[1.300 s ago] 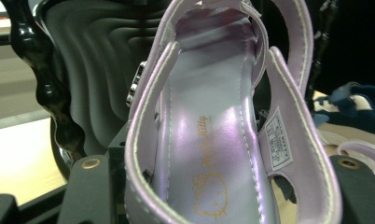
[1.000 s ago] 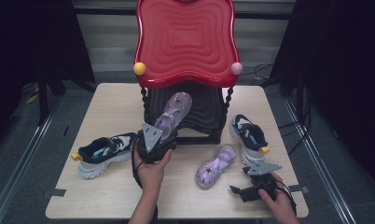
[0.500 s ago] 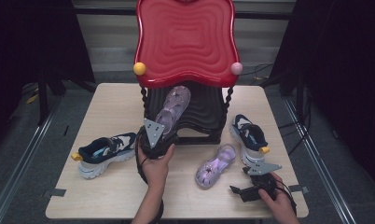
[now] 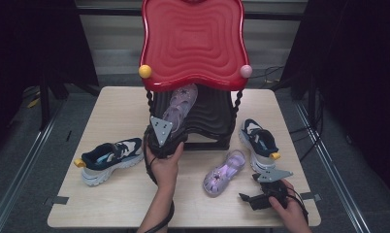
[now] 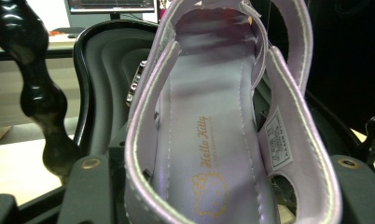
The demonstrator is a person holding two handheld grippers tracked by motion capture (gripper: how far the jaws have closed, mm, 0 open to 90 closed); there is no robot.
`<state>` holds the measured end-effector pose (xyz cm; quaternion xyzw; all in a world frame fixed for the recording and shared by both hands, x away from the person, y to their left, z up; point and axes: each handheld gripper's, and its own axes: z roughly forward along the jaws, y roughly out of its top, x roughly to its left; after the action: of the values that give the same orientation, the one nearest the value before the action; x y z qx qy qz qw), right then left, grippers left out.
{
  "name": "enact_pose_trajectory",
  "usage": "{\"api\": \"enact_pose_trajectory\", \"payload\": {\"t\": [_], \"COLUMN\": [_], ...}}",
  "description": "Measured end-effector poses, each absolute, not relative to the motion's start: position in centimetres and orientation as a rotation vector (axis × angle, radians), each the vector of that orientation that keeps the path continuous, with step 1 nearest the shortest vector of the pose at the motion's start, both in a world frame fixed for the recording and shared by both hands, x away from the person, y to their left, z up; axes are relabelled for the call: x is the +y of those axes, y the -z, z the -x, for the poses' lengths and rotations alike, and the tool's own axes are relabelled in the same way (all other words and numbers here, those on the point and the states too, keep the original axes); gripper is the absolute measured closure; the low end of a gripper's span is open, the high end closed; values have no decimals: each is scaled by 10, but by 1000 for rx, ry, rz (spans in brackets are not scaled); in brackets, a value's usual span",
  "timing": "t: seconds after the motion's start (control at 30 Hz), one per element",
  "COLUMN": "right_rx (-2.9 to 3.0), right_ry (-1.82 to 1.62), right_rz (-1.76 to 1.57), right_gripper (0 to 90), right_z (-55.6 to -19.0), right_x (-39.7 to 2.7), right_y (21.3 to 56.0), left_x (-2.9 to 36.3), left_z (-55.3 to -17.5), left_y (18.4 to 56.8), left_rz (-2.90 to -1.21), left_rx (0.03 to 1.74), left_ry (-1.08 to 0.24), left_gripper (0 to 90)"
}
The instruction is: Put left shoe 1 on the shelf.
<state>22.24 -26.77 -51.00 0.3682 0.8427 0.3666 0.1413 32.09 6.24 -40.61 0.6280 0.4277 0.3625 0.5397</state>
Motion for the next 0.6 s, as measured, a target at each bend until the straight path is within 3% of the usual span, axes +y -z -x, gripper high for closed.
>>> {"api": "enact_pose_trajectory", "payload": {"t": [0.6], "right_rx": [2433], "right_ry": [-1058], "right_rz": [-1061], "right_gripper": [117], "right_z": [-222], "right_x": [-268], "right_y": [510], "left_x": [48], "left_z": [-337], "left_y": [405], "left_rz": [-1450], "left_rx": [1073], "left_ry": [-891], "left_gripper": [376]}}
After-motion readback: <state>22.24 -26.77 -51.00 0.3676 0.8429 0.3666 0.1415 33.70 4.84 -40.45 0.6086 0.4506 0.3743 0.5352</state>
